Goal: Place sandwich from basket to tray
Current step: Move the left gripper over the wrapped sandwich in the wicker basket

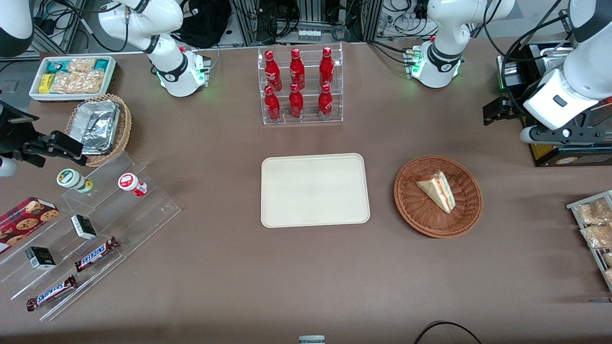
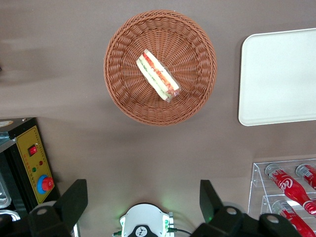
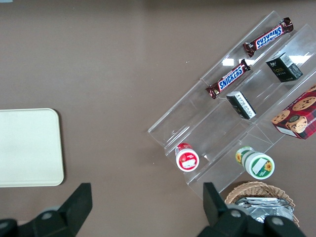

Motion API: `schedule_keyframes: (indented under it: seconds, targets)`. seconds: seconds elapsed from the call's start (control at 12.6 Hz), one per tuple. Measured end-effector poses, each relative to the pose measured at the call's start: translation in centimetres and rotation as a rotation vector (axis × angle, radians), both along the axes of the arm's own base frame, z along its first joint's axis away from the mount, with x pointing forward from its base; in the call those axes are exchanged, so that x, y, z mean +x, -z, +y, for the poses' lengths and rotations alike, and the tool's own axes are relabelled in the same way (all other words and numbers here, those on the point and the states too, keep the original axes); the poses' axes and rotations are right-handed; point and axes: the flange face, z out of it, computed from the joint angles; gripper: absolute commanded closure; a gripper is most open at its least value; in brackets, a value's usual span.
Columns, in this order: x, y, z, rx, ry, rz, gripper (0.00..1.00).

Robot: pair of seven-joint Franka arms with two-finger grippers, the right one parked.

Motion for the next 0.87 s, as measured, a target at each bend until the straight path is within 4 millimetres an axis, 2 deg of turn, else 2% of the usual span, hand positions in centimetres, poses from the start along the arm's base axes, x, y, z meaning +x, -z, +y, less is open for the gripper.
schedule_keyframes:
  seconds: [0.24, 0.4, 0.63, 0.87]
  targets:
    - [0.1, 0.4, 0.0, 0.000, 0.001, 0.005, 0.00]
    - [0.5, 2.1, -0.1, 0.000, 0.001, 0.010, 0.00]
    - [1.4, 7.4, -0.3, 0.000, 0.001, 0.031, 0.00]
    - [1.6, 14.5, -0.6, -0.003, 0.001, 0.013, 0.00]
